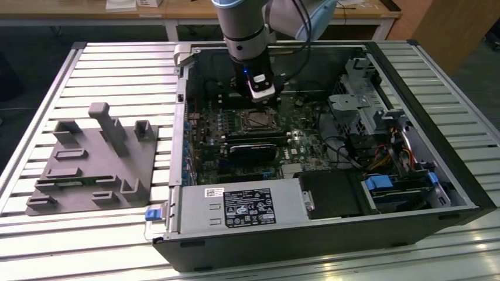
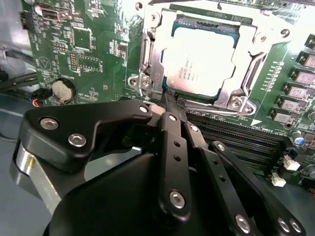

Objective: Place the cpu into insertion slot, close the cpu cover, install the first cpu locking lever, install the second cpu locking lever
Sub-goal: 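Install the first cpu locking lever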

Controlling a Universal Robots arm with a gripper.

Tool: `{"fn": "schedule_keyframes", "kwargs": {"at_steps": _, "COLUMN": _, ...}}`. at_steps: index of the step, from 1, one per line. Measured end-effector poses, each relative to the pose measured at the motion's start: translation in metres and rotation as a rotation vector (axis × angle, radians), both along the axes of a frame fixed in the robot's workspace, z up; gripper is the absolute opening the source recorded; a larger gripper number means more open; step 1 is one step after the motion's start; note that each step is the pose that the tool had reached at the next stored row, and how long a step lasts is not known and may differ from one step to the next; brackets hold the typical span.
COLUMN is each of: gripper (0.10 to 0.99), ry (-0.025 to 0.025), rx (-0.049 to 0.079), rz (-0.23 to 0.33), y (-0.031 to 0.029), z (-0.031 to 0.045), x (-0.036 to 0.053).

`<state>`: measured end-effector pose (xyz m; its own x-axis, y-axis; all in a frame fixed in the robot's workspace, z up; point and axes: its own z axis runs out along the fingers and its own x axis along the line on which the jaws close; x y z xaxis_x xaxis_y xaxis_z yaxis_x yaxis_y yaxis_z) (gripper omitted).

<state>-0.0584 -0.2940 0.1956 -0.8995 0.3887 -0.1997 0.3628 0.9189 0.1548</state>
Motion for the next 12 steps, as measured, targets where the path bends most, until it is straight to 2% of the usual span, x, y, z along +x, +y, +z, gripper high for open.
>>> {"fn": "schedule_keyframes", "kwargs": {"at_steps": 5, "gripper": 0.106, "ry": 0.0002, "rx": 0.0, "rz": 0.0, "y": 0.0, "z": 0.0089, "x": 0.0}}
{"fn": "schedule_keyframes", "kwargs": {"at_steps": 9, "gripper": 0.106, "ry": 0.0001, "rx": 0.008, "rz": 0.0, "y": 0.0, "z": 0.0105, "x": -0.0002}}
{"fn": "schedule_keyframes", "kwargs": {"at_steps": 12, "gripper": 0.106, "ry": 0.0003, "rx": 0.019, "rz": -0.001, "y": 0.0003, "z": 0.0105, "x": -0.0016}}
